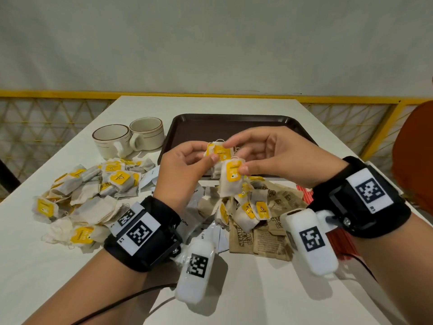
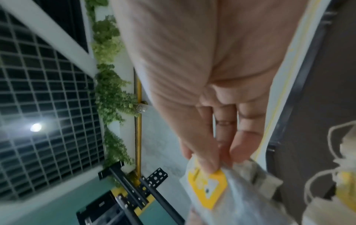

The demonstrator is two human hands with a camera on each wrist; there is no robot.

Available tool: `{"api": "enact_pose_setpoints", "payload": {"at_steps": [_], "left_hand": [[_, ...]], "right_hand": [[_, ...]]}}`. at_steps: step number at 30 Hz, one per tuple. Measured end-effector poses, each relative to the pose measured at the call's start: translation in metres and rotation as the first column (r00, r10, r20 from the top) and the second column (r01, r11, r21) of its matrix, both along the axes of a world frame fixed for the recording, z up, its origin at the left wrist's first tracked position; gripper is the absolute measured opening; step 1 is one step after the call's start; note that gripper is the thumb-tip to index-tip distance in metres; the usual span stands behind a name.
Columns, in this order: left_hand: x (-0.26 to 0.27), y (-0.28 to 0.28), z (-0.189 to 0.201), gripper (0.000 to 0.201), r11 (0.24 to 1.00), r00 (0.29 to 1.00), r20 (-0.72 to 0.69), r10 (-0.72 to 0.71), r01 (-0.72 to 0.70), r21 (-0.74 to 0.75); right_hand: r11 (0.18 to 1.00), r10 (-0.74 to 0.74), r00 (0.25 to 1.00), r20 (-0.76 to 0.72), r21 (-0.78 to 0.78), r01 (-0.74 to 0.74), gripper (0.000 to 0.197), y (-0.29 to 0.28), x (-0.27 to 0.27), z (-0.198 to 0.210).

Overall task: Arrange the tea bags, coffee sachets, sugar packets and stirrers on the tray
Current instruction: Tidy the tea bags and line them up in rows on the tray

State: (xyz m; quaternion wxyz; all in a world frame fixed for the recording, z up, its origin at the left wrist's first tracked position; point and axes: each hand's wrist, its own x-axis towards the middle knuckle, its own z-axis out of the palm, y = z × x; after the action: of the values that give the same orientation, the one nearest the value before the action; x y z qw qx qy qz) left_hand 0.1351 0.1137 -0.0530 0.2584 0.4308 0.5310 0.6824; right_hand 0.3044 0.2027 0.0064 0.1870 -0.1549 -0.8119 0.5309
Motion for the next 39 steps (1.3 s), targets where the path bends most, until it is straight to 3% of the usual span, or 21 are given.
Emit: {"api": "enact_pose_setpoints", "payload": {"at_steps": [6, 15, 18, 21, 23, 26, 28, 33, 36, 39], "left_hand": [[0.002, -0.001, 0.002, 0.015, 0.998, 0.998, 0.012, -0.067, 0.067, 0.019], [0.004, -0.002, 0.004, 0.020, 0.993, 0.992, 0.046, -0.115, 0.114, 0.033], [0.006, -0.002, 0.005, 0.034, 0.988, 0.988, 0.039, -0.151, 0.151, 0.011], [0.003, -0.001, 0.002, 0.035, 0.993, 0.993, 0.025, -0.115, 0.115, 0.000], [0.000, -0.001, 0.002, 0.033, 0.997, 0.996, 0.037, -0.081, 0.081, 0.010], [-0.002, -0.001, 0.004, 0.031, 0.998, 0.997, 0.059, -0.056, 0.055, 0.025], [-0.001, -0.002, 0.004, 0.030, 0.998, 0.997, 0.059, -0.053, 0.052, 0.028], [0.001, -0.001, 0.002, 0.027, 0.999, 0.998, 0.050, -0.047, 0.046, 0.017], [0.000, 0.000, 0.001, 0.027, 0.999, 0.998, 0.055, -0.040, 0.040, 0.014], [0.000, 0.000, 0.000, 0.027, 0.999, 0.998, 0.056, -0.040, 0.039, 0.017]], "right_hand": [[0.970, -0.224, 0.973, -0.054, 0.087, 0.228, 0.048, -0.001, -0.011, -0.006], [0.969, -0.244, 0.968, -0.059, 0.018, 0.245, 0.037, 0.004, -0.016, -0.010], [0.972, -0.234, 0.971, -0.050, 0.001, 0.234, 0.036, 0.005, -0.015, -0.013], [0.959, -0.282, 0.959, -0.032, 0.015, 0.283, 0.031, 0.011, -0.007, -0.011], [0.930, -0.320, 0.944, 0.079, 0.216, 0.298, 0.027, 0.020, 0.004, -0.008], [0.872, -0.295, 0.856, 0.424, 0.485, 0.061, 0.034, 0.028, 0.017, -0.009], [0.845, -0.291, 0.794, 0.533, 0.533, -0.048, 0.037, 0.028, 0.018, -0.017], [0.809, -0.350, 0.855, 0.383, 0.583, 0.070, 0.005, 0.031, 0.011, -0.031], [0.762, -0.415, 0.868, 0.273, 0.626, 0.167, 0.010, 0.036, 0.012, -0.031], [0.836, -0.392, 0.911, 0.125, 0.462, 0.296, 0.022, 0.033, 0.019, -0.023]]}}
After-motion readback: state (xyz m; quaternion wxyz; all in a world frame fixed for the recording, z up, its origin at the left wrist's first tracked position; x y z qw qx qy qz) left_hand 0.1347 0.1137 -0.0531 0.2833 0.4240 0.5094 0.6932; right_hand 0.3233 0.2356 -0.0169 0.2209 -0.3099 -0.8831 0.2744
